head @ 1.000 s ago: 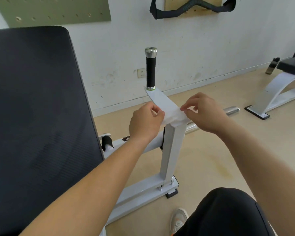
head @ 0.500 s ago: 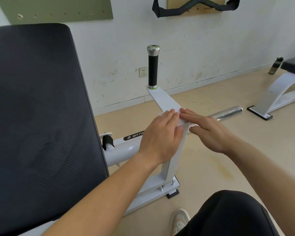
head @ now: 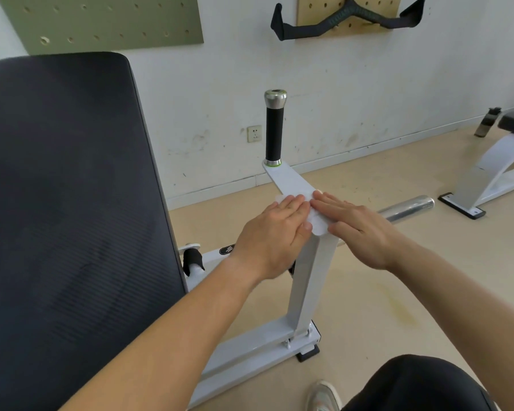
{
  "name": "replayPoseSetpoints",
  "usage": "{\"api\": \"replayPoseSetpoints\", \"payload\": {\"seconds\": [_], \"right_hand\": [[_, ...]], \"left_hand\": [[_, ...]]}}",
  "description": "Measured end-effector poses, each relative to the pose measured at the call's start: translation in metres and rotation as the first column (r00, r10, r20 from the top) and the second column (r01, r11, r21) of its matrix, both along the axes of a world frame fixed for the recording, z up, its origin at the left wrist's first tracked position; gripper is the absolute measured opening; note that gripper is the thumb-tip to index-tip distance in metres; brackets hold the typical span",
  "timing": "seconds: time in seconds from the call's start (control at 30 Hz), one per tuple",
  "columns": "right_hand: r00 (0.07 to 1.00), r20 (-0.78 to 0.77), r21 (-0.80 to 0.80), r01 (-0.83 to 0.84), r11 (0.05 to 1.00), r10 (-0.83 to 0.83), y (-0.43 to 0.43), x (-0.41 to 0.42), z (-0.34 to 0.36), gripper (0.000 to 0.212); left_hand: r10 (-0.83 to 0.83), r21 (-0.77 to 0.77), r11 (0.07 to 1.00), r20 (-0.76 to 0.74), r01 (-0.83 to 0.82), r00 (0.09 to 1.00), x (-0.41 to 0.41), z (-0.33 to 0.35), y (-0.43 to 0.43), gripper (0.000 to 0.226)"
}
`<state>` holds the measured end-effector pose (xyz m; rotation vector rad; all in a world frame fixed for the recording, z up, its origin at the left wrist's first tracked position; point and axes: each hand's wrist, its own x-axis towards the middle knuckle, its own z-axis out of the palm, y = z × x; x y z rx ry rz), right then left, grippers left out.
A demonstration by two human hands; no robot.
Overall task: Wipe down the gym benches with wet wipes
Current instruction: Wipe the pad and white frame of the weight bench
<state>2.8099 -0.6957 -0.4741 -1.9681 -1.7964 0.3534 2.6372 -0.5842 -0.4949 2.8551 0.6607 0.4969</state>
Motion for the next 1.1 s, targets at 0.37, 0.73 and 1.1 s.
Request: {"api": "replayPoseSetpoints", "payload": {"seconds": [0.37,0.73,1.1], "right_hand": [[0.999,0.004,-0.029,-0.051,0.998,0.051,0.025,0.014,0.006,0.069],[0.997,0.028,-0.194,-0.072,0.978,0.079,0.115,0.029,0.027,0.055],[0.994,-0.014,-0.075,-0.107,0.991,0.107,-0.001,0.011,0.011,0.073]], "left_hand": [[-0.004,0.040,0.999,-0.059,0.006,0.998,0.007,0.004,0.036,0.053],[0.080,-0.043,0.996,-0.006,-0.080,0.997,0.026,0.010,0.104,0.050],[-0.036,-0.056,0.998,-0.021,0.035,0.999,-0.002,0.000,0.007,0.064]]}}
